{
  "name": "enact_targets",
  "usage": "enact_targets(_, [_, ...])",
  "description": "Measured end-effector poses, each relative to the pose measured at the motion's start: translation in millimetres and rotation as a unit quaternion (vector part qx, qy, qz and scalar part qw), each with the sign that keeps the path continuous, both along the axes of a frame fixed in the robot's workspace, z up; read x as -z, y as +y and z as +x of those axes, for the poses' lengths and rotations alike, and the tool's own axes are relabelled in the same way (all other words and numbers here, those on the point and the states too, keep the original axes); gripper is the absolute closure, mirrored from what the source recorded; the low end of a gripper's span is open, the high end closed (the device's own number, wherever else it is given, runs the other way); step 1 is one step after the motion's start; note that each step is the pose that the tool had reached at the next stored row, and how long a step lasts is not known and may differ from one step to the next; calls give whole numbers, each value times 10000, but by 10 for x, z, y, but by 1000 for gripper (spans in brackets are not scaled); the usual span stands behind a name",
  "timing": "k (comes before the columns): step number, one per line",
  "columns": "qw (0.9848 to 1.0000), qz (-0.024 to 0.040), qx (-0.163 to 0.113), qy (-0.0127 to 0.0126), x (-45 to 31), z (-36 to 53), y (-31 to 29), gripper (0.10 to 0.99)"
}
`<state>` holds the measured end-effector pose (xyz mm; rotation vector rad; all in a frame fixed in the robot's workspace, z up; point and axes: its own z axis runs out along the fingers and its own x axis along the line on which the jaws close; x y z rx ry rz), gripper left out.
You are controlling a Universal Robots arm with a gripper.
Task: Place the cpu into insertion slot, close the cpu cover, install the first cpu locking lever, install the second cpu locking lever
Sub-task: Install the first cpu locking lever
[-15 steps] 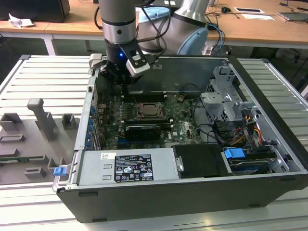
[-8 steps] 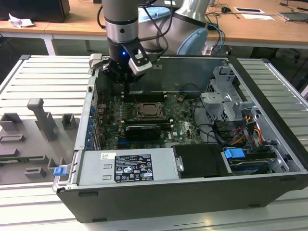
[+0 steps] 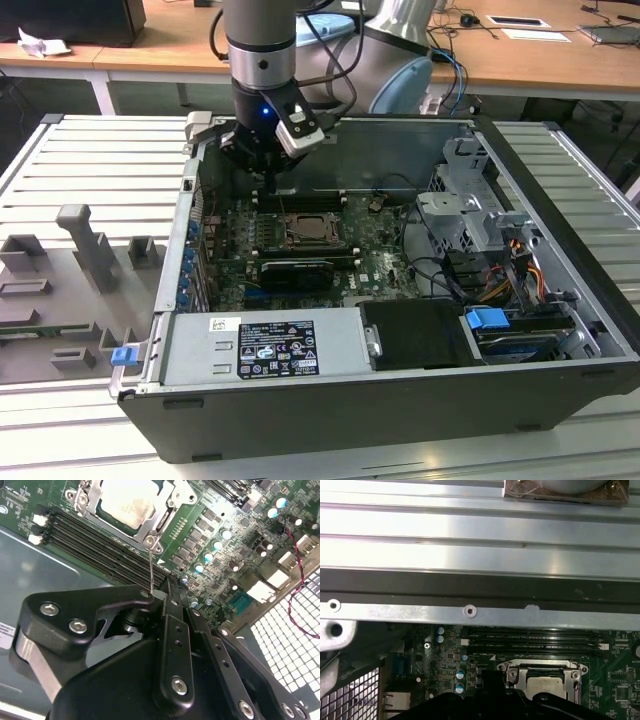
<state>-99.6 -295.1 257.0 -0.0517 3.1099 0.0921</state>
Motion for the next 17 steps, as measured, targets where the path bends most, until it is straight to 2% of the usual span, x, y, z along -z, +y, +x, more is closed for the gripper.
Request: enact_targets(17, [10000,0,0,0,0,119,0,980])
